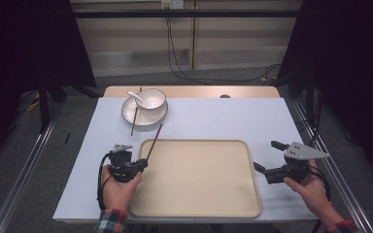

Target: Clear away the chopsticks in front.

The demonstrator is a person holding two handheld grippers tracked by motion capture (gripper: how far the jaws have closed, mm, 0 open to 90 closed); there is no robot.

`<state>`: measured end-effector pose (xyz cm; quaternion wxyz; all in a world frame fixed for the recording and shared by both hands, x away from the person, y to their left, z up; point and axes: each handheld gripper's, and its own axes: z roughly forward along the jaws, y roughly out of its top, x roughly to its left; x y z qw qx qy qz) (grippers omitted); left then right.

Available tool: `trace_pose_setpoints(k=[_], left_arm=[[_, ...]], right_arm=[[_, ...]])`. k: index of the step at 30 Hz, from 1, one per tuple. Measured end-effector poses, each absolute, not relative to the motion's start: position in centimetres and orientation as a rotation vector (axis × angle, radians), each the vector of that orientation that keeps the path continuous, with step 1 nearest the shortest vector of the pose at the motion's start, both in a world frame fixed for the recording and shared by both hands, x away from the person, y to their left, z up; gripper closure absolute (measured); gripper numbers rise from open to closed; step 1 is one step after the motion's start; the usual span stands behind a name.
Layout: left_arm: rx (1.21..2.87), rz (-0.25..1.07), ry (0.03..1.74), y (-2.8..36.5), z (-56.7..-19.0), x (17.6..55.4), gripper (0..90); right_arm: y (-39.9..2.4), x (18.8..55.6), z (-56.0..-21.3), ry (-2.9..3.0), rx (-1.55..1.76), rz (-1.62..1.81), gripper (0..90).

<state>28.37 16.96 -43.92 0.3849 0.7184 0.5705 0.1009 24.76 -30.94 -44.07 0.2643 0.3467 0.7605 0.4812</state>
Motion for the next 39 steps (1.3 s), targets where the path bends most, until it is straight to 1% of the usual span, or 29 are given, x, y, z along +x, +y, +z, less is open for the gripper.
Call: trace_pose_setpoints(k=[29, 39], left_arm=[[1.906, 0.213, 1.448, 16.7, -44.5, 26.9, 85.8], [1.938, 0.198, 1.433, 16.3, -44.9, 26.9, 85.8]], right_arm=[[-30.9, 24.8, -44.1, 2.058, 0.937, 1.305, 0.8], [-30.9, 24.8, -44.1, 2.059, 0.93, 1.304, 0.8]])
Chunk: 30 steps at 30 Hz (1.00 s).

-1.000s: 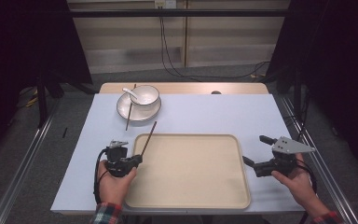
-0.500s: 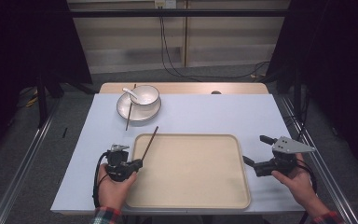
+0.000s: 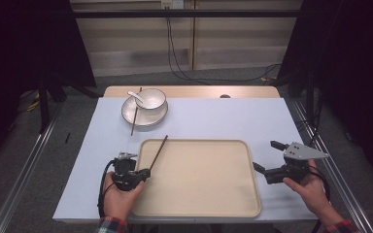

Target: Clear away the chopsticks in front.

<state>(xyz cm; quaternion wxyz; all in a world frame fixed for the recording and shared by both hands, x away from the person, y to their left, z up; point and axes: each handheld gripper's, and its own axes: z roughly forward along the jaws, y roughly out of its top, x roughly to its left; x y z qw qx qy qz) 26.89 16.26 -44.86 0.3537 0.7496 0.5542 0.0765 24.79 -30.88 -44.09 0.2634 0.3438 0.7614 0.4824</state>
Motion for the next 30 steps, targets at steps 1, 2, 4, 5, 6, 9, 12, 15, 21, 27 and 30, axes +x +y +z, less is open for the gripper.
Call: trace_pose_setpoints(k=[1, 2, 4, 5, 6, 9, 12, 15, 21, 27, 30], left_arm=[[1.943, 0.191, 1.426, 16.23, -44.86, 26.92, 85.8], [1.943, 0.191, 1.426, 16.23, -44.86, 26.92, 85.8], [1.949, 0.191, 1.426, 16.23, -44.94, 26.97, 85.8], [1.954, 0.187, 1.427, 16.21, -44.99, 26.99, 85.8], [1.953, 0.189, 1.427, 16.17, -45.02, 27.0, 85.8], [1.961, 0.188, 1.419, 16.11, -45.05, 27.02, 85.8], [1.962, 0.185, 1.418, 16.02, -45.16, 27.07, 85.8], [1.974, 0.181, 1.408, 15.84, -45.27, 27.09, 85.8], [1.982, 0.173, 1.397, 15.66, -45.23, 27.02, 85.8], [1.992, 0.154, 1.403, 15.58, -45.35, 26.91, 85.8], [1.989, 0.145, 1.418, 15.58, -45.38, 26.84, 85.8]], right_arm=[[-30.9, 24.8, -44.1, 2.056, 0.925, 1.301, 0.8], [-30.9, 24.8, -44.1, 2.056, 0.925, 1.301, 0.8], [-30.9, 24.77, -44.08, 2.054, 0.928, 1.302, 0.8], [-30.92, 24.75, -44.07, 2.059, 0.925, 1.3, 0.8], [-30.92, 24.75, -44.07, 2.059, 0.925, 1.3, 0.8], [-30.93, 24.74, -44.05, 2.057, 0.922, 1.3, 0.8], [-30.85, 24.74, -44.08, 2.062, 0.929, 1.306, 0.8], [-30.84, 24.78, -44.12, 2.061, 0.919, 1.298, 0.9], [-30.9, 24.79, -44.09, 2.057, 0.921, 1.299, 0.9], [-30.94, 24.74, -44.06, 2.06, 0.917, 1.303, 0.9], [-30.88, 24.72, -44.05, 2.067, 0.917, 1.308, 0.9]])
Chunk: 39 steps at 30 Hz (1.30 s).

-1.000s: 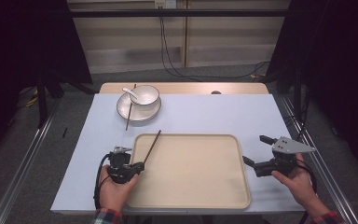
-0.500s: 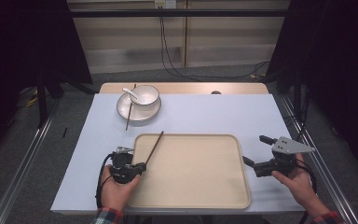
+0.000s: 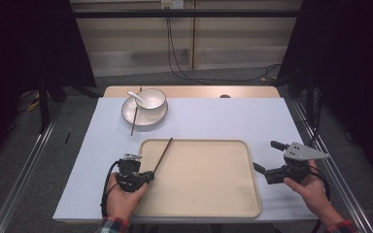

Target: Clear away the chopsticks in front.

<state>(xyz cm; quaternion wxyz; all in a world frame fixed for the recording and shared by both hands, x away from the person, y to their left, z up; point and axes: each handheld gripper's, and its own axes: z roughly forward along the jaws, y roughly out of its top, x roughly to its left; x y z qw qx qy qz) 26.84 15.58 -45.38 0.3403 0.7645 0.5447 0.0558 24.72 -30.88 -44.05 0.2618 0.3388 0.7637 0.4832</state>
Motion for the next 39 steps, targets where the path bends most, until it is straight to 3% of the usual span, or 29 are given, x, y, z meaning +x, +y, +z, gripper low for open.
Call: trace_pose_setpoints(k=[14, 17, 24, 39], left_arm=[[2.004, 0.115, 1.424, 15.6, -45.9, 26.9, 84.9], [2.012, 0.117, 1.421, 15.5, -45.9, 27.0, 80.5], [2.025, 0.116, 1.422, 15.3, -46.0, 27.3, 79.1], [1.917, 0.176, 1.399, 16.1, -44.6, 29.1, 64.8]], right_arm=[[-30.8, 24.7, -44.0, 2.064, 0.907, 1.302, 0.9], [-30.9, 24.7, -44.0, 2.064, 0.906, 1.301, 0.9], [-30.9, 24.6, -44.0, 2.067, 0.908, 1.3, 0.9], [-30.9, 24.7, -44.1, 2.073, 0.914, 1.304, 1.0]])
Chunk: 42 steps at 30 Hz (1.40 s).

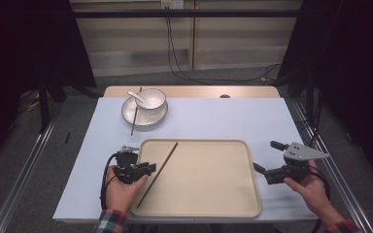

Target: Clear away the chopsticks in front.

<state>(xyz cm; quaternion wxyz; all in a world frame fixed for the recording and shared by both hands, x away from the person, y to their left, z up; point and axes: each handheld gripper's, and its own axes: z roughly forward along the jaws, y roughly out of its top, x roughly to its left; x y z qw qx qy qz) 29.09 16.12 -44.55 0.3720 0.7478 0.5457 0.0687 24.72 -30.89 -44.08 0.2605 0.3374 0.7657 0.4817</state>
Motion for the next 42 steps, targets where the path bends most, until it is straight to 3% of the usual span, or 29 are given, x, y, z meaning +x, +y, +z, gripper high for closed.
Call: trace_pose_setpoints(k=[12, 18, 21, 29, 36, 41, 42], left_arm=[[1.848, 0.285, 1.404, 17.1, -43.4, 32.7, 47.1], [1.844, 0.351, 1.403, 17.7, -42.7, 35.1, 43.7], [1.817, 0.402, 1.401, 18.1, -42.6, 36.5, 34.7], [1.798, 0.482, 1.407, 19.5, -42.2, 40.0, 25.0], [1.791, 0.524, 1.422, 20.3, -42.7, 42.5, 21.1], [1.816, 0.567, 1.434, 20.6, -43.0, 44.0, 25.6], [1.823, 0.592, 1.447, 20.7, -43.2, 44.4, 30.9]], right_arm=[[-31.0, 24.7, -44.0, 2.065, 0.912, 1.305, 1.1], [-31.0, 24.7, -44.0, 2.062, 0.913, 1.307, 1.1], [-31.0, 24.6, -44.0, 2.061, 0.919, 1.316, 1.1], [-31.1, 24.6, -44.0, 2.066, 0.915, 1.316, 1.1], [-31.1, 24.5, -44.0, 2.077, 0.912, 1.325, 1.1], [-31.1, 24.5, -43.9, 2.076, 0.911, 1.331, 1.1], [-31.1, 24.5, -43.9, 2.073, 0.904, 1.334, 1.1]])
